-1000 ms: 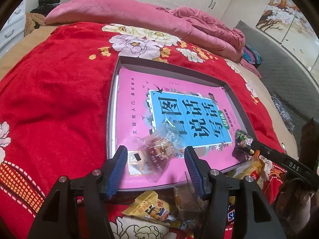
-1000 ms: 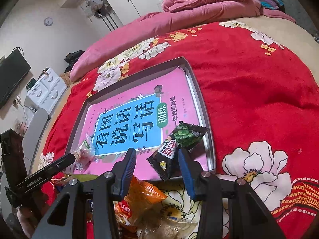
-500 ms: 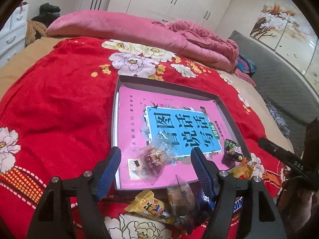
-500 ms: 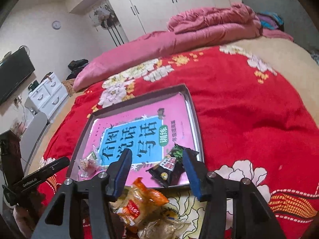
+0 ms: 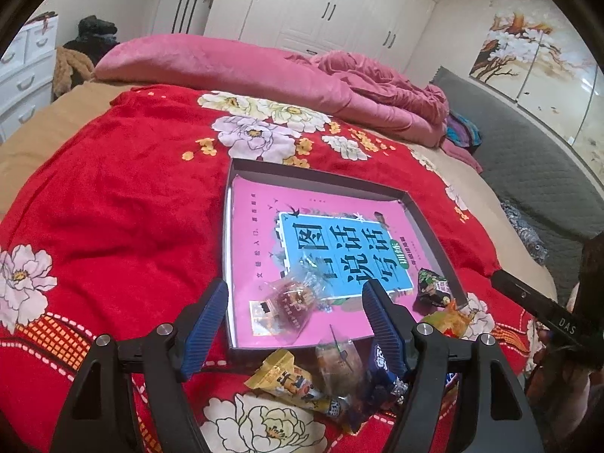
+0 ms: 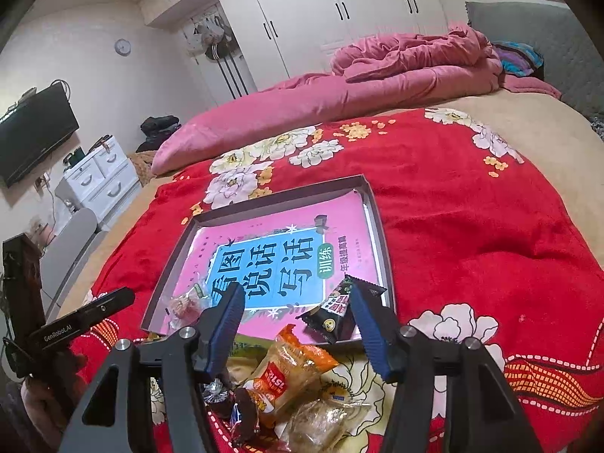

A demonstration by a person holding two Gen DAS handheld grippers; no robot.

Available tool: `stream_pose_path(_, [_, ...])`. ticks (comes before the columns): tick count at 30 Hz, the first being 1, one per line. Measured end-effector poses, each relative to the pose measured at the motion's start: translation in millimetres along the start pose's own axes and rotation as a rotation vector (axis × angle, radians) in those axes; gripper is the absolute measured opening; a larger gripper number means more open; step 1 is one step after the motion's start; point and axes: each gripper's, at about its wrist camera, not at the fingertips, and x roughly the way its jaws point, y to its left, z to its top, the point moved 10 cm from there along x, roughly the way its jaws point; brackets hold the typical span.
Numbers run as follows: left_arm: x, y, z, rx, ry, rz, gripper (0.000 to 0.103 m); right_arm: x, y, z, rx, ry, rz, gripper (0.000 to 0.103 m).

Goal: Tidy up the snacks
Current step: 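Move both open tools back toward the snack pile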

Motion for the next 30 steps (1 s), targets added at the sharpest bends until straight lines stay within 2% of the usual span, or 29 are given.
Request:
stream_pose_path(9, [-7.2,-2.1,-7.5,-0.023,0.014,-0.026,0.076,-5.2,12.1,-8.7,-0.042,-0.005,0.0,0.066])
stream_pose_path(15, [-8.4,-16.0,-15.6,0.01,0.032,-0.048,0.076,-7.4,16.4,-16.8,-0.056,0.008,0.006,0.066])
stream_pose_path(30, [-10.5,-32.2,-31.7,0.044,0.056,-0.051,0.076,-16.4,30.5,-42.8,-0.095,0.05,0.029,0.066])
